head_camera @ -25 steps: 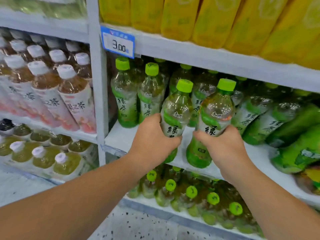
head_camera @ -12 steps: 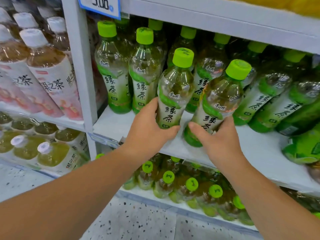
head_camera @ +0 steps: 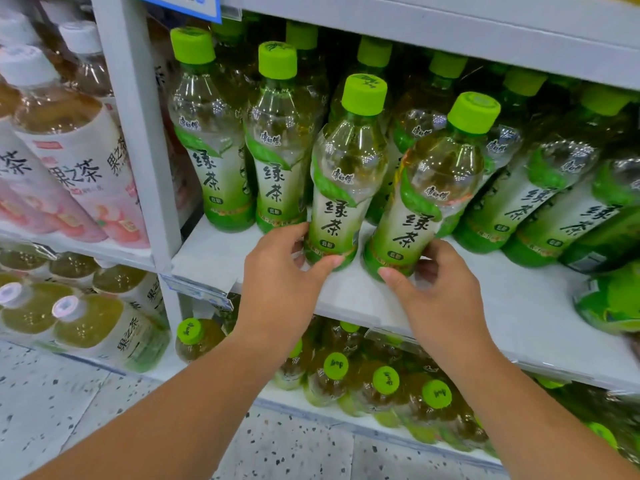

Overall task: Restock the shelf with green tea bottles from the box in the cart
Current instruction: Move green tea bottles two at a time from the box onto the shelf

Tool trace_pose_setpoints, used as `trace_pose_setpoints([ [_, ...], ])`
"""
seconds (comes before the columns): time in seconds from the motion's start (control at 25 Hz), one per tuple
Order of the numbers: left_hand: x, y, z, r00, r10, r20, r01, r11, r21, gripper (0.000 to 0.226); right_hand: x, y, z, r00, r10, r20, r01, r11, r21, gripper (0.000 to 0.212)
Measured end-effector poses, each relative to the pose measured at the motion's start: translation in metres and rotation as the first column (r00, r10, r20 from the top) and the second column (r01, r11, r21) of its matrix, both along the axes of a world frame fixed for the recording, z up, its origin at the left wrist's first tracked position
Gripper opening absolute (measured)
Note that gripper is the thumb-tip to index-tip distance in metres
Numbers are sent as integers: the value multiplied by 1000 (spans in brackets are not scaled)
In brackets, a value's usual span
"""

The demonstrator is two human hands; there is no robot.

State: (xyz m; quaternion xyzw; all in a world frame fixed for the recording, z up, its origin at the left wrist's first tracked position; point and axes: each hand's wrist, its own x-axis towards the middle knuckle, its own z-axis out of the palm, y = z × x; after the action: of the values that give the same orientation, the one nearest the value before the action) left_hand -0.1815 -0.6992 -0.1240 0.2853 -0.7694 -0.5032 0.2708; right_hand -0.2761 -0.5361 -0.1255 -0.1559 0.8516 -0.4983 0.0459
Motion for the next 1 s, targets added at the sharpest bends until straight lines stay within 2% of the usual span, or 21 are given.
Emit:
trace_pose_setpoints([
  [0.16, -11, -4, 5, 996, 50, 68, -41, 991, -130, 43, -5, -6, -4, 1000, -23, 3, 24, 999, -28, 51],
  [0.32, -13, -5, 4, 984, 121, 134, -117, 993, -34, 45, -3, -7, -10, 1000, -19, -21, 18, 999, -47, 51],
  [0.56, -19, -5, 0, 972, 150, 178, -130, 984, -121, 39, -7, -10, -15, 996, 8, -90, -6, 1000, 17, 52],
  [0.8, -24, -5, -1, 963, 163, 213, -121, 972, -200, 48, -10, -11, -19, 992, -5, -128, 13, 998, 60, 55],
  [1.0, -24, -2, 0, 966, 184, 183, -153, 973, -170, 56, -11, -12, -20, 982, 45, -183, -15, 986, 163, 57],
])
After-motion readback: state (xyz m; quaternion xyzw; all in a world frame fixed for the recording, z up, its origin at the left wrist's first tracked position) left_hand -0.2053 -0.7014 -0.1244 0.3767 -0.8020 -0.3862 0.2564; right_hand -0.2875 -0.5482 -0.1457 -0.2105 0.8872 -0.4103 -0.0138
